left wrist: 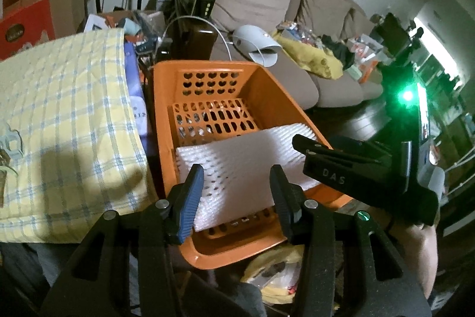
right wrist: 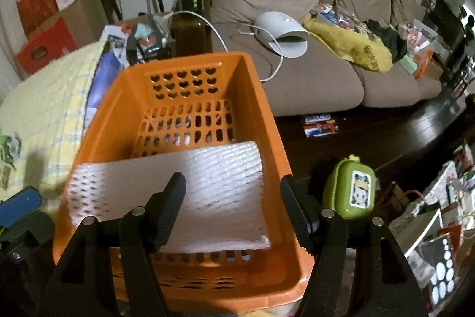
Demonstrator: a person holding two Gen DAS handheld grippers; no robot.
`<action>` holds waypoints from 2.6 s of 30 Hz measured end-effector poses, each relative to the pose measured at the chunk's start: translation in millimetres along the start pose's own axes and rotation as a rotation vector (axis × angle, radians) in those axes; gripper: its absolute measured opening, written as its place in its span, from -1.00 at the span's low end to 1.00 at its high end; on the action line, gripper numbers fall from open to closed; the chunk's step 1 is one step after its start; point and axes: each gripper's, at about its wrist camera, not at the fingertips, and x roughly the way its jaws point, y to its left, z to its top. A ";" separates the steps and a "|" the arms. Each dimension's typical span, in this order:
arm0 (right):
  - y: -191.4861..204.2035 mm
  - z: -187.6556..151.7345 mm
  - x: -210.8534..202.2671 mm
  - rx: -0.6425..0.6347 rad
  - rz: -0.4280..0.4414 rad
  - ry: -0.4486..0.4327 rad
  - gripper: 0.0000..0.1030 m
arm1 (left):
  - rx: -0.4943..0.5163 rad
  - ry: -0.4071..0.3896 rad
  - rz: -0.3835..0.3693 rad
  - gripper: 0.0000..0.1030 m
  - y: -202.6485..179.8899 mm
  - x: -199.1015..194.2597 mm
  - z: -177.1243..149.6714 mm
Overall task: Organize objects
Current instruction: 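Open both grippers and release the foam sleeve inside the basket, then lift both grippers up and away from the orange basket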
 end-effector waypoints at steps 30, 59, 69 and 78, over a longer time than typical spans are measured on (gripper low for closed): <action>20.7 -23.9 47.5 -0.111 0.034 0.230 -0.58 | 0.063 0.089 0.037 -0.88 0.7 42.2 -22.3; -16.9 -12.4 33.9 0.017 0.036 0.136 -0.55 | 0.113 0.032 0.035 -0.81 -4.6 39.8 8.6; -11.4 -19.5 36.0 -0.029 0.018 0.163 -0.53 | 0.140 0.137 0.091 -0.81 -7.6 81.9 -11.8; -12.3 -9.6 18.9 -0.017 0.011 0.085 -0.47 | 0.124 0.163 0.079 -0.81 -1.8 85.7 -16.9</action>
